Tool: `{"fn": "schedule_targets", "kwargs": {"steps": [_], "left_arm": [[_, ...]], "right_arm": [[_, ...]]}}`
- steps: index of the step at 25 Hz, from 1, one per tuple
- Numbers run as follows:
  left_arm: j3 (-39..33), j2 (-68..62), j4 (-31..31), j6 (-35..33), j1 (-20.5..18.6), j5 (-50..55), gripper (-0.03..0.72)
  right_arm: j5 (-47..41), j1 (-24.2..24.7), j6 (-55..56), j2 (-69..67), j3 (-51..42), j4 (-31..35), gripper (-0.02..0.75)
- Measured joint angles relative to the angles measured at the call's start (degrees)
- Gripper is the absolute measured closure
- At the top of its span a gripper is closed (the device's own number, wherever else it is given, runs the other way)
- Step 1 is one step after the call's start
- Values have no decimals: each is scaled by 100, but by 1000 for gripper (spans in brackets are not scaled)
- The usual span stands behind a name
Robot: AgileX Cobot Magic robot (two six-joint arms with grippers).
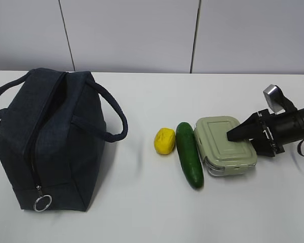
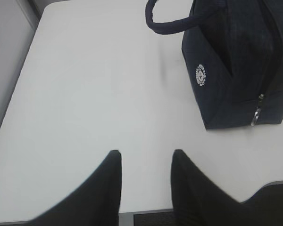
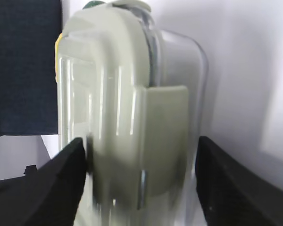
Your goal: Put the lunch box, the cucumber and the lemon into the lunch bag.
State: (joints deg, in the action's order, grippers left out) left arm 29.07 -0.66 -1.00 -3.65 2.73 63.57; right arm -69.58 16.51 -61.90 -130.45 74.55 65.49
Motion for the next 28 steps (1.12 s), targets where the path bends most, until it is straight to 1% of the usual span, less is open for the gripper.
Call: {"fn": "schedule_targets", "kwargs": {"steps": [5,8,15,19,21,25,28], "left_arm": [[0,0,0,0,0,0,451],[0,0,0,0,0,0,450],[0,-67,0,0,0,0,450],[131,-611,100,0,0,91,451],[320,-1050,386,0,0,91,451],[855,-2113,1170,0,0,28,452],[1253,-3051,1536,0,0,-10,452]], "right_arm": [[-136,0,52,0,10,-24,300],[-169,0,52,0,10,-13,337],[-191,0,56,0,10,-13,350],[-191,0,65,0,10,-13,351],[-191,0,68,0,10,-13,351],[-191,0,68,0,10,-13,351],[-191,0,155,0,10,-13,351]]}}
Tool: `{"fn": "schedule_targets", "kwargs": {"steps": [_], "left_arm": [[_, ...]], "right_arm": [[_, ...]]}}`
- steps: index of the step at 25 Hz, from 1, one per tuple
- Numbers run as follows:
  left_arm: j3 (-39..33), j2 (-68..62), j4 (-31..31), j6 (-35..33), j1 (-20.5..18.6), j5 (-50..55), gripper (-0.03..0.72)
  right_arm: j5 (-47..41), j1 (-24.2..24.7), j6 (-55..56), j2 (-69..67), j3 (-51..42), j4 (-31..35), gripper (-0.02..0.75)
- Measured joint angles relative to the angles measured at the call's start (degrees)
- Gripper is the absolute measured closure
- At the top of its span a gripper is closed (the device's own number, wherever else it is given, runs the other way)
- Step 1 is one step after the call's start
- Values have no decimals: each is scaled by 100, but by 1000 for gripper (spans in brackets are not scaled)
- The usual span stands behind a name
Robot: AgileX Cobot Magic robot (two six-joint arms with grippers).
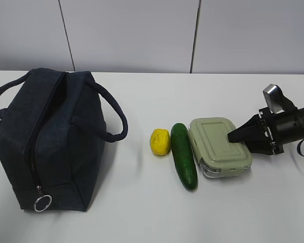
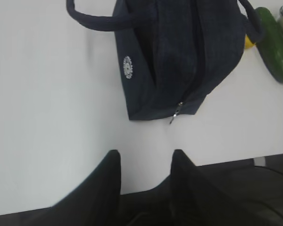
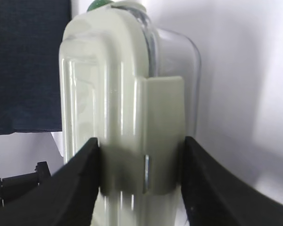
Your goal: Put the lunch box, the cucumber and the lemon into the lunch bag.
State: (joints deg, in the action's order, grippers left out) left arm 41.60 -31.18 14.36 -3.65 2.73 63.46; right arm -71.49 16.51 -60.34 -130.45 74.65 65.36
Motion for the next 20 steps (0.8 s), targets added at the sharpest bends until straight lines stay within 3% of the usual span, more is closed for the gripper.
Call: {"fn": "schedule_targets", "kwargs": {"steps": [5,11,20], "left_arm": [[664,-1690,703,-398,0,11,450],[1397,-3187,867,-768,0,-12,445],[1823,-4588,1115,-1097,0,-164,267]], "right_arm": [[-13,0,24,0,0,0,353],[-26,-12,24,0,48,-33,353],[-26,-12,32,0,48,-33,354]]}}
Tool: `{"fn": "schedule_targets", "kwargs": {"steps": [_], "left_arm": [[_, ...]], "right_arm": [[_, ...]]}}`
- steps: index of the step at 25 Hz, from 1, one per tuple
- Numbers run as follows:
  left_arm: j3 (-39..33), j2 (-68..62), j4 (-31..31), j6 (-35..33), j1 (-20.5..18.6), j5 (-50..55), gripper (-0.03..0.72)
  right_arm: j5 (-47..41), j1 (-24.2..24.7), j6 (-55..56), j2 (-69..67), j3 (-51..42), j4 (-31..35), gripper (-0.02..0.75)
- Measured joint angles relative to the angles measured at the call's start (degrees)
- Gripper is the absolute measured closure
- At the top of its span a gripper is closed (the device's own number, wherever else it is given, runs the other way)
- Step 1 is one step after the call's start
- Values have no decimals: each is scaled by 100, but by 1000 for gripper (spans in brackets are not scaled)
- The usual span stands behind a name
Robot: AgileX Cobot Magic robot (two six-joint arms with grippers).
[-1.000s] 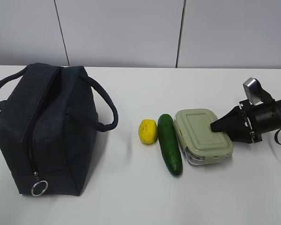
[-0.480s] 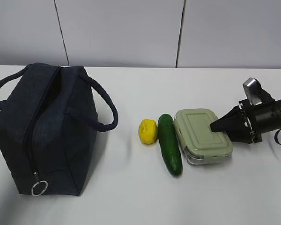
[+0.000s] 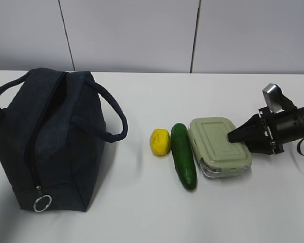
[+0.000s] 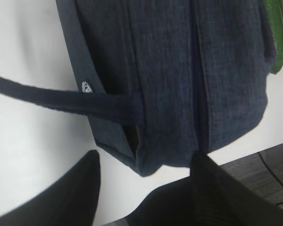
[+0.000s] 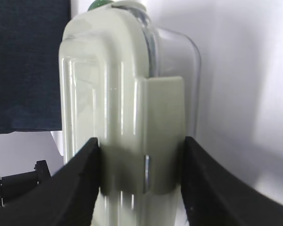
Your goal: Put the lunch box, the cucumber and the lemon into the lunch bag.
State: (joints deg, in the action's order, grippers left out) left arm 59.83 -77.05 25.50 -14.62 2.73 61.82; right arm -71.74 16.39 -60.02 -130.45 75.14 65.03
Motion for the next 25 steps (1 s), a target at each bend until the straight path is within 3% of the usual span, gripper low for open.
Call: {"fn": "schedule_targets", "kwargs": {"steps": [13,15,17,19,20,25], "left_arm": [[427,-1258,436,-399,0,-368,257],[427,-1268,436,-411,0,-374,313],[427,-1268,436,-420,0,-374,430],[427,-1268,413,-456,0,-382,593],[427,-1268,388,-471,0,-382,629],[520,-1268,244,-494,0,-343,667]], "right_arm": [[0,0,49,0,0,-4,354],[0,0,57,0,0,-4,355],[0,0,57,0,0,-4,355],[0,0,57,0,0,-4,355],[0,0,57,0,0,-4,356],[0,0,63,0,0,66,358]]}}
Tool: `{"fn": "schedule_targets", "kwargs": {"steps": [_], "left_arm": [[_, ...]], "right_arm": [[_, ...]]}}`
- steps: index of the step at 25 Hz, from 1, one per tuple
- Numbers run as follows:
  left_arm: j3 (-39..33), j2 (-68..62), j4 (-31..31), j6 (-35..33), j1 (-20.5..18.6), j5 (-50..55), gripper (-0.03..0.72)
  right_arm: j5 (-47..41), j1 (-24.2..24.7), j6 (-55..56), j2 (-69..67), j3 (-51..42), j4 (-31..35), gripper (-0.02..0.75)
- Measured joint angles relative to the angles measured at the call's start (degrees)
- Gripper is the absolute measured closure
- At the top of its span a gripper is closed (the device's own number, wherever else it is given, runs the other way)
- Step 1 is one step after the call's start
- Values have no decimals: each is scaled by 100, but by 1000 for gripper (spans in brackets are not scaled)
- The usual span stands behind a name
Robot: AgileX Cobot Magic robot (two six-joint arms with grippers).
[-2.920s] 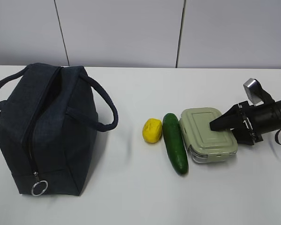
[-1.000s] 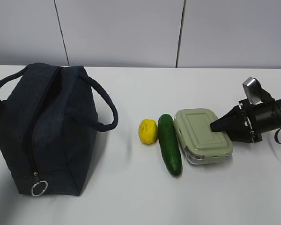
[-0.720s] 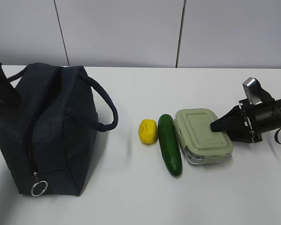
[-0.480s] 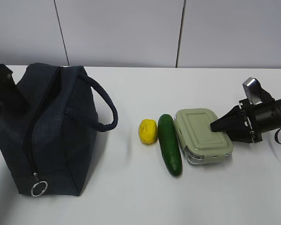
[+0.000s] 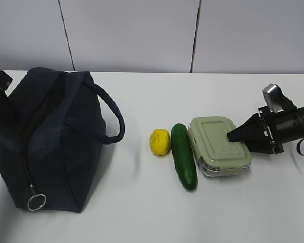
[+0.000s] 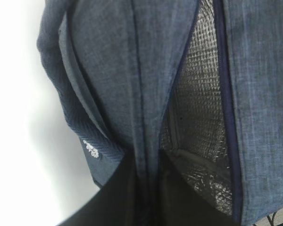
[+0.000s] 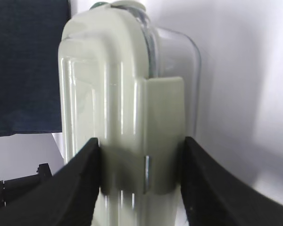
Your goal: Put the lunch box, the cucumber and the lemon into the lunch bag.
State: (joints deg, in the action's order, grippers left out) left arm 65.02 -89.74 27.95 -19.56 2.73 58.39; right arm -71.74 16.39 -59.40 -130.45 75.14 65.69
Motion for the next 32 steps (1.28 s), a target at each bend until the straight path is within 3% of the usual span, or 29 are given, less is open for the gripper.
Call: {"fn": "schedule_targets", "kwargs": {"steps": [10,32], "left_arm": [[858,-3,-353,21,0,558,668],[905,-3,-779,135,0,823,669]], "right_arm": [[92,0,43,0,0,137,363],[639,-24,231,671,-11,483,378]]}}
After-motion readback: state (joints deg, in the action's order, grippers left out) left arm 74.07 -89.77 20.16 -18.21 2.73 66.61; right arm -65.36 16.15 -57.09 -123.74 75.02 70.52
